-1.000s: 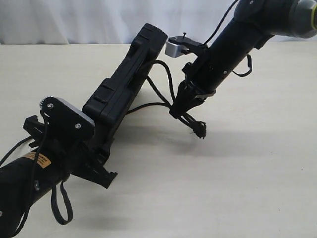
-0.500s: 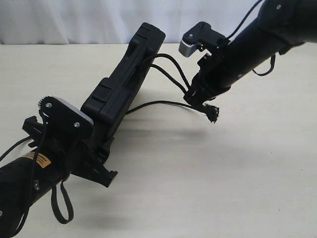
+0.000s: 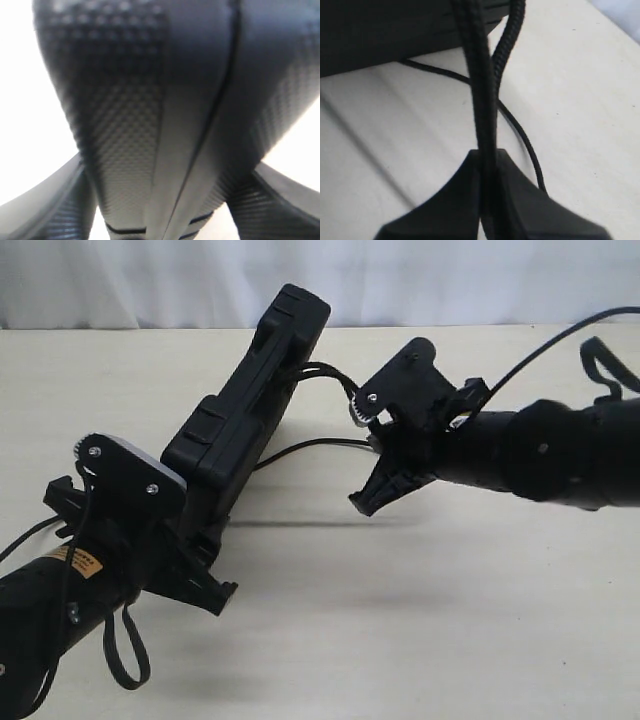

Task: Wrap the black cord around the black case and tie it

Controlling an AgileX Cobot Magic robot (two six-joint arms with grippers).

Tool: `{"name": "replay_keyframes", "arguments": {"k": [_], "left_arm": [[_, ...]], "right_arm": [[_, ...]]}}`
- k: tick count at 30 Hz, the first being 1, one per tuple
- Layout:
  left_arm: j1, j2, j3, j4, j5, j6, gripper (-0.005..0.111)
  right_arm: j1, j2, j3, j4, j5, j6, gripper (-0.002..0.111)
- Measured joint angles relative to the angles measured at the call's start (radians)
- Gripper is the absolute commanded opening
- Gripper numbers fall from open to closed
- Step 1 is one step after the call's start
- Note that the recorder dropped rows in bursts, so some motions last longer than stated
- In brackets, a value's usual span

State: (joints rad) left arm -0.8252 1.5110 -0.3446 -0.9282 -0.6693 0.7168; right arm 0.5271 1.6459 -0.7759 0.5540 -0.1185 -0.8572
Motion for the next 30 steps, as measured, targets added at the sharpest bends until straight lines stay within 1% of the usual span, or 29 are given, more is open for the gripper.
{"name": "replay_keyframes", "arguments": {"k": [1, 2, 4, 9, 12, 16, 20, 24, 30], "left_arm": [[0.0, 0.0, 0.0, 0.0, 0.0, -0.007, 0.0], [0.0, 0.0, 0.0, -0.002, 0.0, -0.016, 0.0], [0.0, 0.0, 0.0, 0.0, -0.002, -0.03, 0.0], [0.0, 0.0, 0.0, 0.091, 0.018, -0.132, 0.0], [0.0, 0.0, 0.0, 0.129, 0.029, -0.144, 0.0], [0.0, 0.0, 0.0, 0.134, 0.031, -0.152, 0.0], [0.0, 0.0, 0.0, 0.134, 0.031, -0.152, 0.0], [0.0, 0.0, 0.0, 0.134, 0.031, -0.152, 0.0], [0.0, 0.0, 0.0, 0.136, 0.031, -0.152, 0.0]], "right_arm": [[0.005, 0.0, 0.014, 0.018, -0.039, 0.0, 0.004], [0.01, 0.0, 0.044, 0.054, -0.123, 0.0, 0.004], [0.01, 0.0, 0.071, 0.076, -0.199, 0.0, 0.004], [0.01, 0.003, 0.075, 0.084, -0.244, 0.0, 0.004], [0.011, 0.042, 0.075, 0.084, -0.254, 0.0, 0.004], [0.059, 0.087, 0.075, 0.089, -0.322, 0.0, 0.004], [0.142, 0.113, 0.075, 0.114, -0.428, -0.003, 0.004], [0.2, 0.139, 0.075, 0.205, -0.506, -0.096, 0.004], [0.218, 0.18, 0.075, 0.261, -0.515, -0.175, 0.004]]}}
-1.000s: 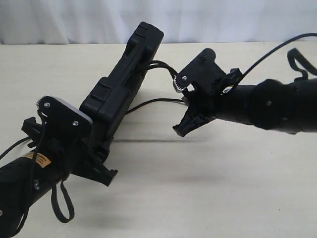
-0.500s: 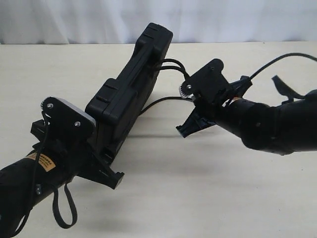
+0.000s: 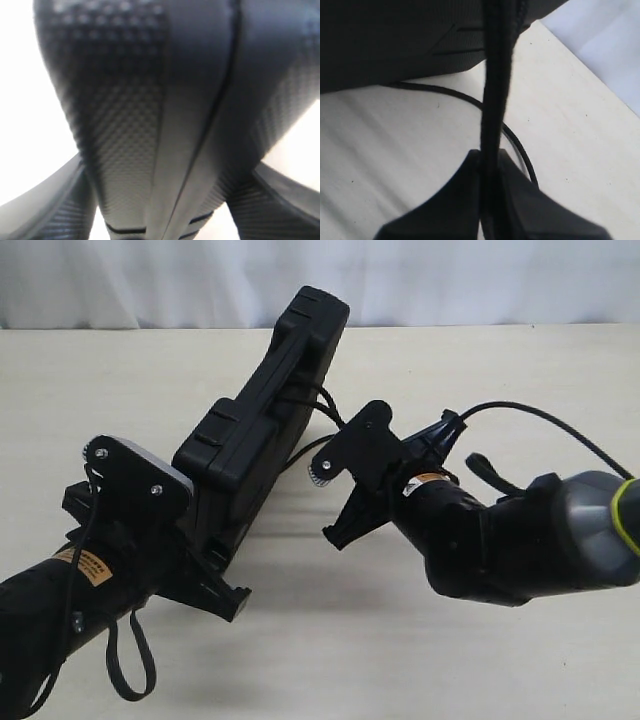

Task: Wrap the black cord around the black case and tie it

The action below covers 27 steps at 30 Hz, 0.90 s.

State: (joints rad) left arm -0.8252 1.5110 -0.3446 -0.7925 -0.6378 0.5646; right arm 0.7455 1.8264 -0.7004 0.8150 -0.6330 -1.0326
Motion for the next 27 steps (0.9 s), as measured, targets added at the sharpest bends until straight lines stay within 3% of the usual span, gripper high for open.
{"name": "replay_keyframes", "arguments": {"k": [11, 22, 24, 27], "left_arm": [[0.0, 0.0, 0.0, 0.095, 0.029, -0.008, 0.0], [0.002, 0.0, 0.0, 0.095, 0.037, -0.018, 0.0], [0.002, 0.0, 0.0, 0.095, 0.037, -0.018, 0.004], [0.002, 0.0, 0.0, 0.101, 0.041, -0.016, 0.021]], "right_arm": [[0.0, 0.005, -0.096, 0.058, 0.116, -0.191, 0.004], [0.0, -0.109, -0.117, 0.108, 0.267, -0.202, 0.004], [0.0, -0.134, -0.112, 0.115, 0.282, -0.202, 0.004], [0.0, -0.185, -0.073, 0.134, 0.289, -0.202, 0.004]]}}
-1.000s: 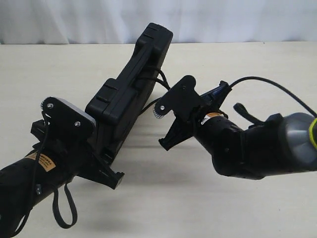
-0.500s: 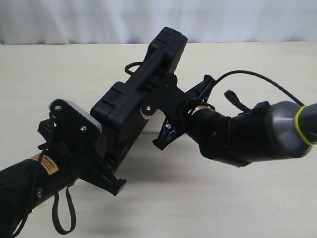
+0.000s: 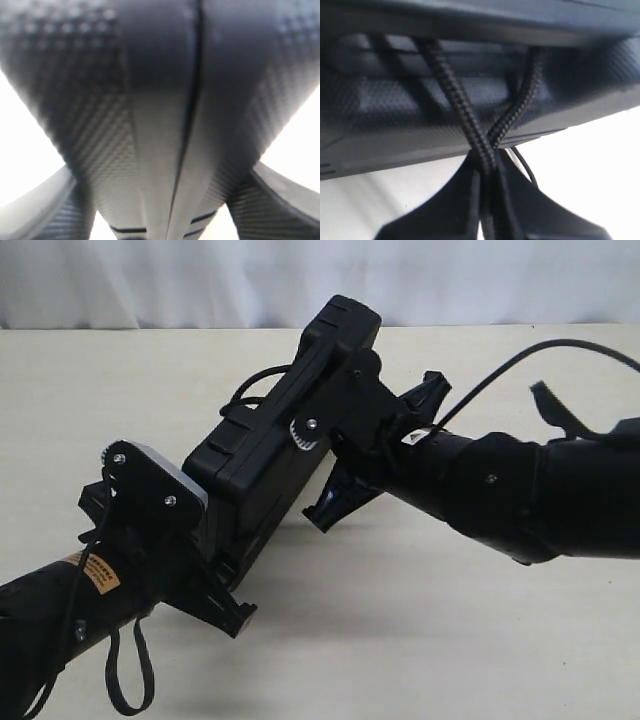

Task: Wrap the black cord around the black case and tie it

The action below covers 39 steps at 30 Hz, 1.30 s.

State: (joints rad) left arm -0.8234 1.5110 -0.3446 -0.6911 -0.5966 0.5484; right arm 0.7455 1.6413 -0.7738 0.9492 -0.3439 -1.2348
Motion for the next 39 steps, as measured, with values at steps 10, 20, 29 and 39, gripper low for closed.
{"name": "replay_keyframes", "arguments": {"k": [10, 20, 29, 39], "left_arm": [[0.0, 0.0, 0.0, 0.027, 0.01, 0.006, 0.064], [-0.002, 0.006, 0.004, 0.027, 0.094, 0.006, 0.084], [-0.002, -0.029, 0.004, 0.027, 0.081, 0.006, 0.086], [-0.002, -0.156, 0.004, 0.027, 0.155, 0.006, 0.085]], "right_arm": [[0.0, -0.076, 0.036, 0.026, 0.002, 0.0, 0.004], [0.0, -0.076, 0.017, 0.029, 0.025, 0.023, 0.004], [0.0, -0.076, 0.017, 0.029, 0.029, 0.046, 0.004], [0.0, -0.076, 0.017, 0.029, 0.029, 0.046, 0.004]]}}
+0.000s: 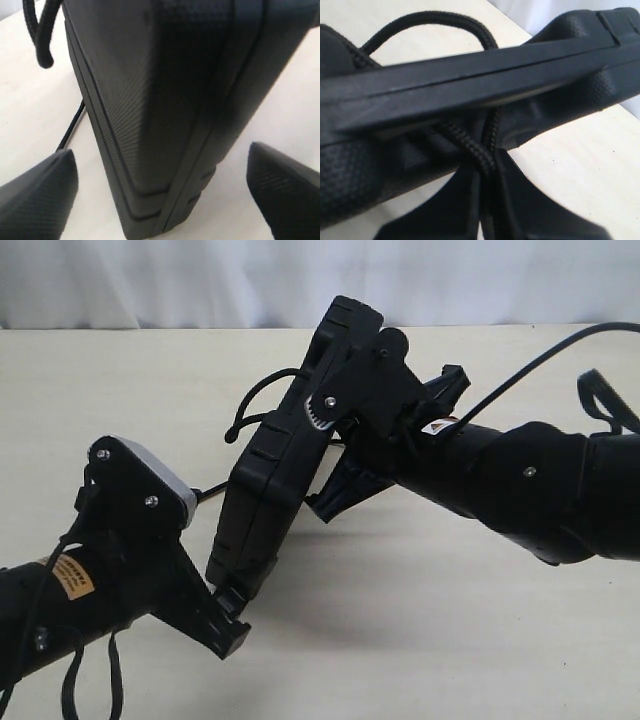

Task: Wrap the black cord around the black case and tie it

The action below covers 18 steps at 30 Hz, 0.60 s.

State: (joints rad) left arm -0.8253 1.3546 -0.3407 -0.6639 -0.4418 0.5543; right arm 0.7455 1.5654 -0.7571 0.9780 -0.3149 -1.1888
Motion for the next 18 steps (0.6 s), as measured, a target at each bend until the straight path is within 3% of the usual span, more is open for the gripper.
{"name": "replay_keyframes", "arguments": {"k": [11, 15, 18], "left_arm": [[0.0, -0.191, 0.0, 0.0, 0.197, 0.055, 0.085], [0.0, -0.311, 0.0, -0.038, 0.189, 0.055, 0.085], [0.008, -0.393, 0.0, -0.125, 0.107, 0.055, 0.085]], "right_arm": [[0.0, 0.0, 0.0, 0.0, -0.002, 0.002, 0.004], [0.0, 0.0, 0.0, 0.0, -0.003, 0.011, 0.004], [0.0, 0.0, 0.0, 0.0, -0.006, 0.016, 0.004]]}}
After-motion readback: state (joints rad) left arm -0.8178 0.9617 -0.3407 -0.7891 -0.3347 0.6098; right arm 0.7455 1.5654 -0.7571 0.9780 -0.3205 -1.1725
